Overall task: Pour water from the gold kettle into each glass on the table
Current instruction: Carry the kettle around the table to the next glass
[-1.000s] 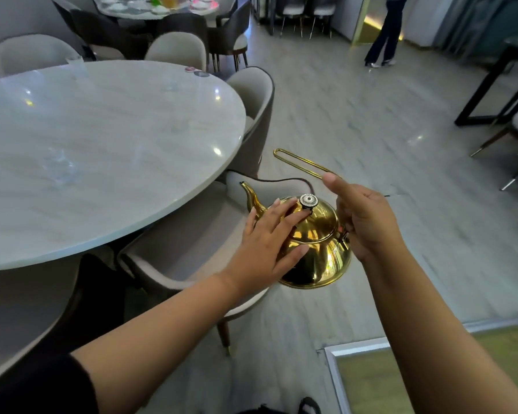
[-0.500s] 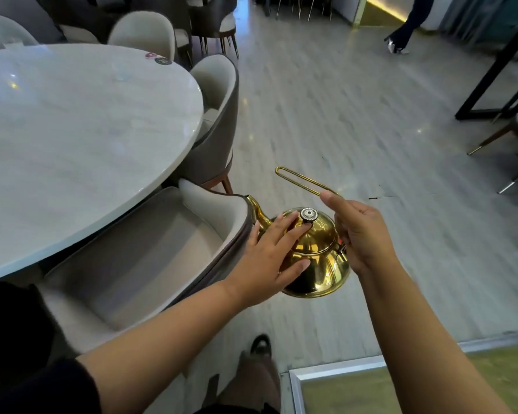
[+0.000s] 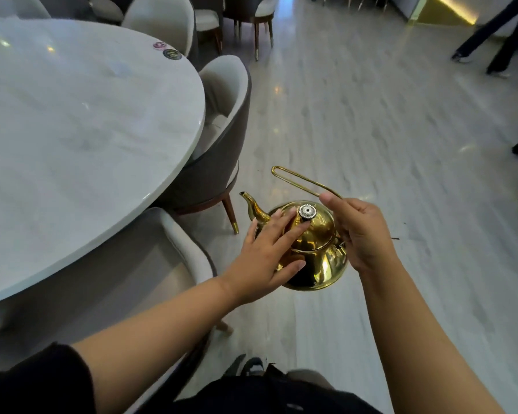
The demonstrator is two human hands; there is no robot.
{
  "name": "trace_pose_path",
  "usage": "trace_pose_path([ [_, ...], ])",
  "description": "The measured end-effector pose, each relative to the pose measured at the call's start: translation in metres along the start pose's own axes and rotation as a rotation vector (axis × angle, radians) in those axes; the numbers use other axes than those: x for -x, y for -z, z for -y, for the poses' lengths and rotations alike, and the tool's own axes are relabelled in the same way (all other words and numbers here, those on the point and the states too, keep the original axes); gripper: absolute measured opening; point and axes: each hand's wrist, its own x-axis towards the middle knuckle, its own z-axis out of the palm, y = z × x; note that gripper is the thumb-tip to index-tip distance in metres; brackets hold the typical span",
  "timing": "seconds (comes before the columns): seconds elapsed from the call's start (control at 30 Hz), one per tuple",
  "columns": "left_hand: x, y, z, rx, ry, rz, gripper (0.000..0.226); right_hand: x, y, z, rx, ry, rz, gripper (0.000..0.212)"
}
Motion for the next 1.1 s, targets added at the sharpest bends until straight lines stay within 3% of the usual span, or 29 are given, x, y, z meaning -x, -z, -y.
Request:
trace_pose_path([
  [0.23,-0.092,0.018,0.047,-0.103,0.120,-0.124,0.057,-0.127,-0.009,0.023,0.049,-0.002,0.212,0.063],
  [0.53,-0.176,0.040,0.090,-0.194,0.428,-0.347,0.057,-0.270,-0.050,0.053,0.063,-0.020,0.604,0.067],
  [0.77,-0.205,0.077,0.142,-0.230,0.638,-0.376,0.059,-0.352,-0.119,0.051,-0.003,-0.101,0.758,0.065],
  [0.9,-0.208,0.104,0.181,-0.243,0.708,-0.382,0.060,-0.389,-0.168,0.044,0.011,-0.094,0.827,0.047],
  [1.1,-0.209,0.155,0.237,-0.281,0.801,-0.410,0.062,-0.430,-0.251,0.042,0.049,-0.105,0.895,0.062],
])
